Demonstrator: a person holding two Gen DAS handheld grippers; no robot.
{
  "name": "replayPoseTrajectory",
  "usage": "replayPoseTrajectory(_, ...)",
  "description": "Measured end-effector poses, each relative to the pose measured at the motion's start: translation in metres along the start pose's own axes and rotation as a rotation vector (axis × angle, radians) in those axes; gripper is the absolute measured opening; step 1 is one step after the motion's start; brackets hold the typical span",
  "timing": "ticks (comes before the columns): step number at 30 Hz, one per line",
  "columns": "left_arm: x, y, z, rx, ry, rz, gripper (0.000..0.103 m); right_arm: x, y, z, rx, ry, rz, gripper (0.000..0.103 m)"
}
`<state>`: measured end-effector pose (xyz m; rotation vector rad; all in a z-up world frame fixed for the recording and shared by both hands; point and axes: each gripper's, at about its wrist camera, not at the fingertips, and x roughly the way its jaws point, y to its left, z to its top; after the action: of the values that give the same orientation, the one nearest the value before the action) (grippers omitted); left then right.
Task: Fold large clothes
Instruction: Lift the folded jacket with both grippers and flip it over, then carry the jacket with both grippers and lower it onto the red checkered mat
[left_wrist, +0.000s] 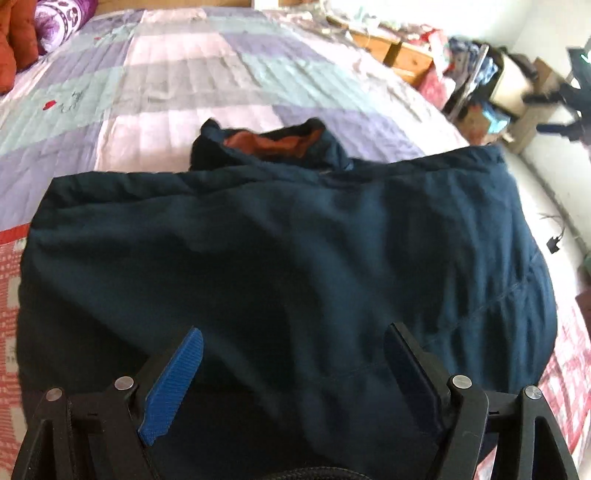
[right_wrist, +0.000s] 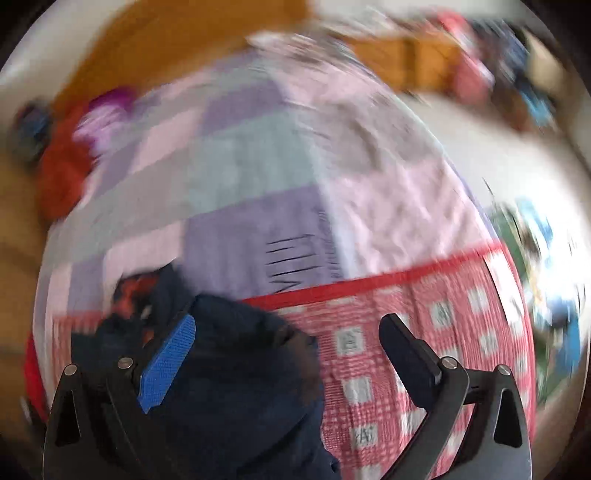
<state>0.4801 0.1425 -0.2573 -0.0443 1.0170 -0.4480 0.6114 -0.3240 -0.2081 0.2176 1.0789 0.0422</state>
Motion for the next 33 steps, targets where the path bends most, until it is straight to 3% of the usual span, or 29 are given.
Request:
replayPoseTrajectory(3,-0.005,-0.016,-0.018,0.005,-0.025,0.016,0.083,-0.01,0.047,-0.075,-0.202,-0.011,0.006,0.102)
replayPoseTrajectory(5,-0.007,-0.024,-0.037,-0.004,-0.03,0.012,0.083,-0.007,0.078,-0.147,-0.298,-0.001,-0.007,0.102)
replayPoseTrajectory(8,0.006,-0.035,-0.057,0.04,-0.002,0.051,0.084,0.007,0.106,-0.227,-0.308,0.039,-0.007,0.102)
replayPoseTrajectory(11,0.041,-0.027,-0.062,0.027,0.078,0.071,0.088,0.048,0.125,-0.258,-0.327,0.108,-0.072,0.102)
replayPoseTrajectory(15,0.07,-0.01,-0.024,0.013,0.04,0.111,0.1,0.098,0.127,-0.223,-0.259,0.091,-0.107,0.103)
replayPoseTrajectory(18,0.085,-0.001,0.015,0.0,0.002,0.14,0.102,0.113,0.133,-0.183,-0.27,0.022,-0.122,0.103)
replayPoseTrajectory(22,0.102,0.01,0.061,-0.015,-0.021,0.164,0.102,0.133,0.133,-0.14,-0.243,0.013,-0.136,0.103)
replayPoseTrajectory(29,0.135,0.022,0.076,-0.028,-0.023,0.204,0.103,0.155,0.138,-0.125,-0.277,-0.001,-0.166,0.103)
replayPoseTrajectory(33,0.125,0.015,0.077,-0.035,-0.027,0.22,0.103,0.168,0.139,-0.115,-0.266,-0.003,-0.169,0.103)
